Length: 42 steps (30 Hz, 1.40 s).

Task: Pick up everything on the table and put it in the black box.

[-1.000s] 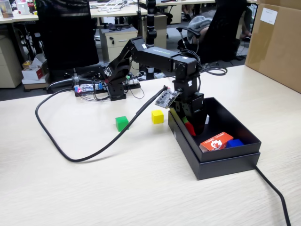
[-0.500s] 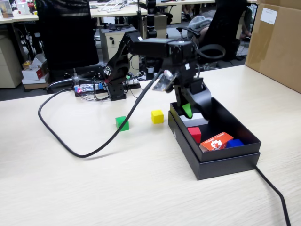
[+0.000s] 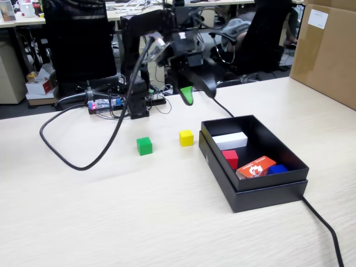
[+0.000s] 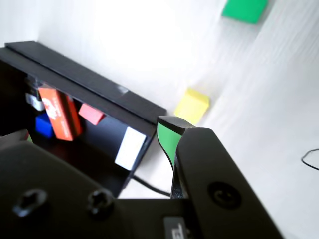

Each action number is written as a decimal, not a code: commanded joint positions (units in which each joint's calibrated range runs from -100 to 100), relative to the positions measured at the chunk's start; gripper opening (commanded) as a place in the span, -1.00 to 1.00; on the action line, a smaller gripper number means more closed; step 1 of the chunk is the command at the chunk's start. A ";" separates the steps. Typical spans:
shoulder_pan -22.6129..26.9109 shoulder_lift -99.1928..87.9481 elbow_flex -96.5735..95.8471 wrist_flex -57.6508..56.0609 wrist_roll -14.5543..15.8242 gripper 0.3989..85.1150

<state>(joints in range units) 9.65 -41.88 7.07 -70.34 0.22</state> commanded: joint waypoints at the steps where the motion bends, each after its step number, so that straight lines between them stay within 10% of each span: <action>1: -2.05 -8.44 -4.45 0.32 -1.51 0.18; 42: -14.02 8.20 -36.90 19.07 -5.91 0.11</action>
<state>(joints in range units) -4.37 -33.59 -31.54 -51.92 -5.69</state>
